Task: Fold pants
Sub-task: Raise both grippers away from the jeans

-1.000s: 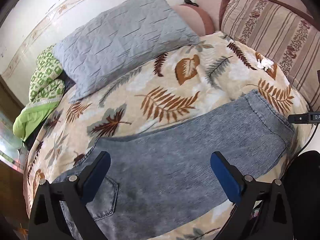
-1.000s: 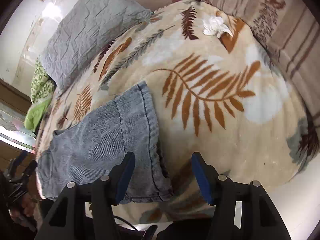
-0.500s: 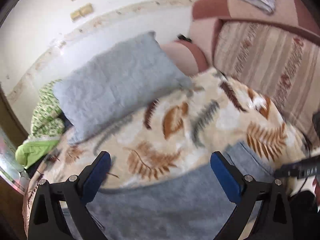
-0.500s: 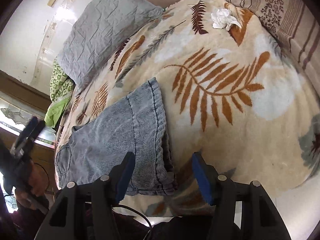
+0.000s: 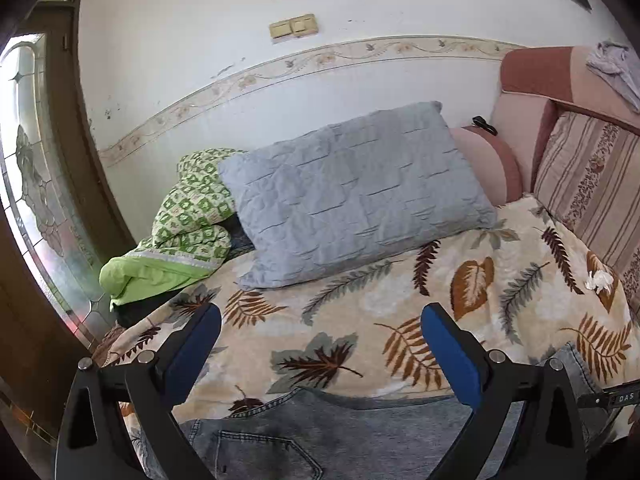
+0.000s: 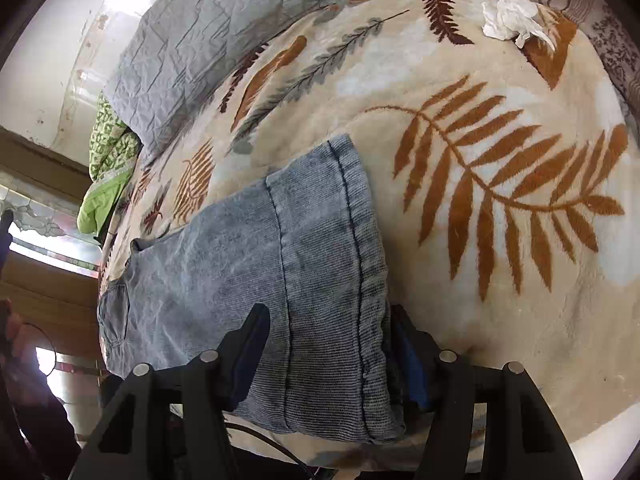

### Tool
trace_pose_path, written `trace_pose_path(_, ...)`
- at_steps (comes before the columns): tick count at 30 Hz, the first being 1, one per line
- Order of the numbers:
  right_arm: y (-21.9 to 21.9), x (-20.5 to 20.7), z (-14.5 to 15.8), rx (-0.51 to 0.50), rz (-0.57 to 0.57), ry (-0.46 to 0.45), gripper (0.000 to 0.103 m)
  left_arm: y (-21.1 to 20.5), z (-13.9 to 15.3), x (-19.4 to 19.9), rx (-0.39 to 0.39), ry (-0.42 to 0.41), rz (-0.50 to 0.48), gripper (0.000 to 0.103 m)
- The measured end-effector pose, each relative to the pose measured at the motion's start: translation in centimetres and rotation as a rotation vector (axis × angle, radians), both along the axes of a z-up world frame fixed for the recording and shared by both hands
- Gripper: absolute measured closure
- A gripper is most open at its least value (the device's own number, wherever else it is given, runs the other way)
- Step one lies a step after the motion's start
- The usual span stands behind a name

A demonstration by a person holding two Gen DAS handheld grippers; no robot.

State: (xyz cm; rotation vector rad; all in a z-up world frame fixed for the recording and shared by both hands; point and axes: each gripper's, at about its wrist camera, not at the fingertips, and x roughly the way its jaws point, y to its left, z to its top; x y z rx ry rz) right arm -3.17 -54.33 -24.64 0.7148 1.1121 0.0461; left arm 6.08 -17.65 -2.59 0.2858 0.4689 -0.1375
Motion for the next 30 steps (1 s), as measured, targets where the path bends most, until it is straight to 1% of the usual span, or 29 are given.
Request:
trace_pose_path(3, -0.5, 0.0, 0.2, -0.010, -0.027, 0.003, 0.039, 2.0, 0.0, 0.3, -0.021, 0.006, 0.030, 0.003)
trace_pose_path(6, -1.0, -0.2, 0.5, -0.033, -0.054, 0.013, 0.039, 3.0, -0.1, 0.3, -0.025, 0.009, 0.040, 0.003)
trace_pose_path(11, -1.6, -0.4, 0.1, -0.032, -0.075, 0.040, 0.039, 3.6, -0.2, 0.2, -0.037, 0.018, 0.037, 0.003)
trace_pose_path(15, -1.6, -0.6, 0.1, -0.035, -0.071, 0.045, 0.039, 3.6, -0.2, 0.1, -0.036, 0.018, 0.034, 0.003)
trace_pose_path(20, -1.7, -0.8, 0.1, -0.025, -0.061, 0.050, 0.039, 3.0, -0.2, -0.3, -0.024, 0.014, 0.022, 0.003)
trace_pose_path(26, -2.3, -1.6, -0.2, 0.032, -0.053, 0.048, 0.039, 1.2, -0.5, -0.4, -0.005, 0.026, 0.002, 0.003)
trace_pose_path(30, -2.6, -1.9, -0.4, 0.070, -0.051, 0.040, 0.039, -0.8, -1.5, -0.4, 0.017, 0.054, -0.031, 0.003)
